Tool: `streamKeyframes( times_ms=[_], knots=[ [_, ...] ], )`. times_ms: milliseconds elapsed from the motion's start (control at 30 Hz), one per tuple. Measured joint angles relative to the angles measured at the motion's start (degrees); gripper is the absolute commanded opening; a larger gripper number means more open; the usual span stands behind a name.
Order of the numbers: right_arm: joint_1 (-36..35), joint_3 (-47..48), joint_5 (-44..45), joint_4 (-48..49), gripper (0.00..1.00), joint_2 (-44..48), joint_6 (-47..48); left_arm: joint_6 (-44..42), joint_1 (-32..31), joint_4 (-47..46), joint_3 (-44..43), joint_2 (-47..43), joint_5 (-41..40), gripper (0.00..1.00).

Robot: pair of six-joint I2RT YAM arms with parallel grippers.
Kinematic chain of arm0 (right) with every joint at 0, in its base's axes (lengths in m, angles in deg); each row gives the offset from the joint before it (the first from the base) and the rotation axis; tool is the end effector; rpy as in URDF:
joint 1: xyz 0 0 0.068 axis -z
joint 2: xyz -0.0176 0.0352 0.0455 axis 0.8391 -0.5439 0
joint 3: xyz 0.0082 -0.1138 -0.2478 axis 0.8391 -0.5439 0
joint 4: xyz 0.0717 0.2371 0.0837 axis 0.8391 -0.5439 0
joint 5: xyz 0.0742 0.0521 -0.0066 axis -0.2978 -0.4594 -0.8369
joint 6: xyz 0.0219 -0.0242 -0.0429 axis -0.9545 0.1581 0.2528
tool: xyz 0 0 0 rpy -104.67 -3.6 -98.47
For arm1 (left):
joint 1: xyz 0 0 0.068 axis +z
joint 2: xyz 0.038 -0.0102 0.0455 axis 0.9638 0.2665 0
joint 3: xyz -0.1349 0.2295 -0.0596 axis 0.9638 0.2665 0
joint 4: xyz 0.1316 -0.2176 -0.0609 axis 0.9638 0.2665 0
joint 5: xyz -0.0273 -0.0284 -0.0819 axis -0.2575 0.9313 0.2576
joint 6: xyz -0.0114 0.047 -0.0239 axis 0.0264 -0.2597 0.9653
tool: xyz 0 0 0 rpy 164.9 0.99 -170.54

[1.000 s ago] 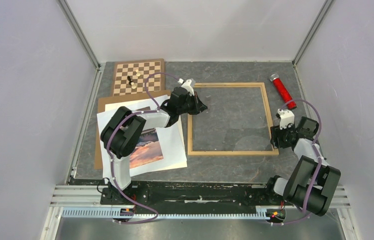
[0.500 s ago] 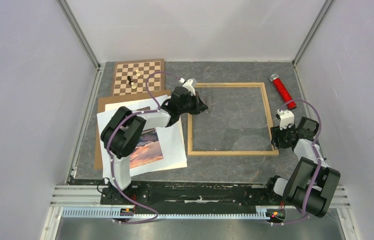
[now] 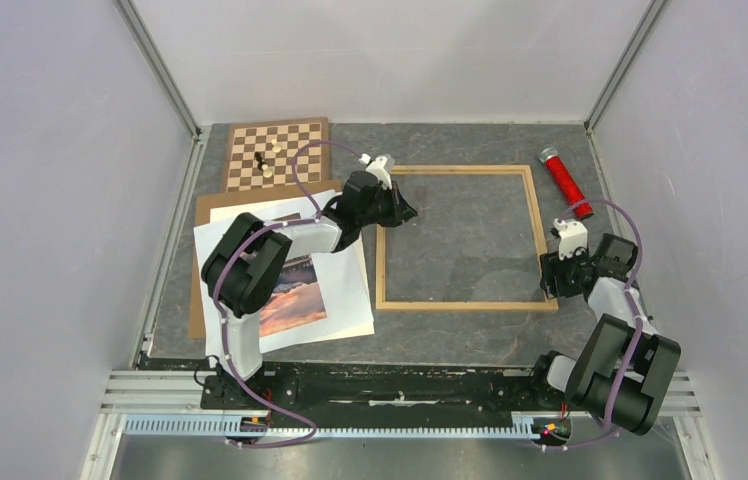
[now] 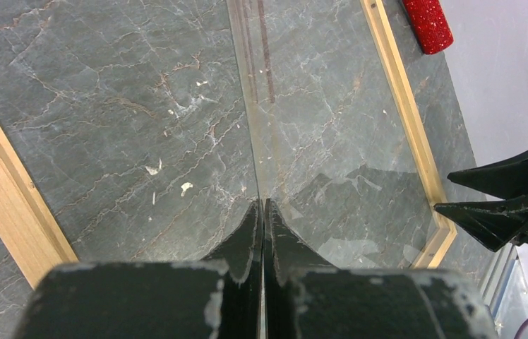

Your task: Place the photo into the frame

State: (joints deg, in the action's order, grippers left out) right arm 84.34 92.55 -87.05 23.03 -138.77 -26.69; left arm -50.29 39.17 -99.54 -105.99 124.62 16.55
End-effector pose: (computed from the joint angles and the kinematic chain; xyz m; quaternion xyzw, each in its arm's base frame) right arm 0.1926 -0.0827 0.1574 -0.1397 0.9269 0.0223 0.3475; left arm 0.3445 -0.2552 0.1789 0.0753 0.8317 -0.3924 0.3855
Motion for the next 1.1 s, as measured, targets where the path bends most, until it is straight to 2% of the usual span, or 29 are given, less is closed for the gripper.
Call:
streamKeyframes(
  times_ms=[700, 1100],
  knots=[
    [-0.3, 1.9, -8.0, -7.7, 0.68, 1.0, 3.7, 0.3, -0.1, 0.2, -0.2, 0.0, -0.4, 0.02],
    [-0.5, 1.9, -9.6, -10.1, 0.69, 2.6, 4.8, 4.4, 0.9, 2.7, -1.1, 0.0, -0.3, 0.02]
  ],
)
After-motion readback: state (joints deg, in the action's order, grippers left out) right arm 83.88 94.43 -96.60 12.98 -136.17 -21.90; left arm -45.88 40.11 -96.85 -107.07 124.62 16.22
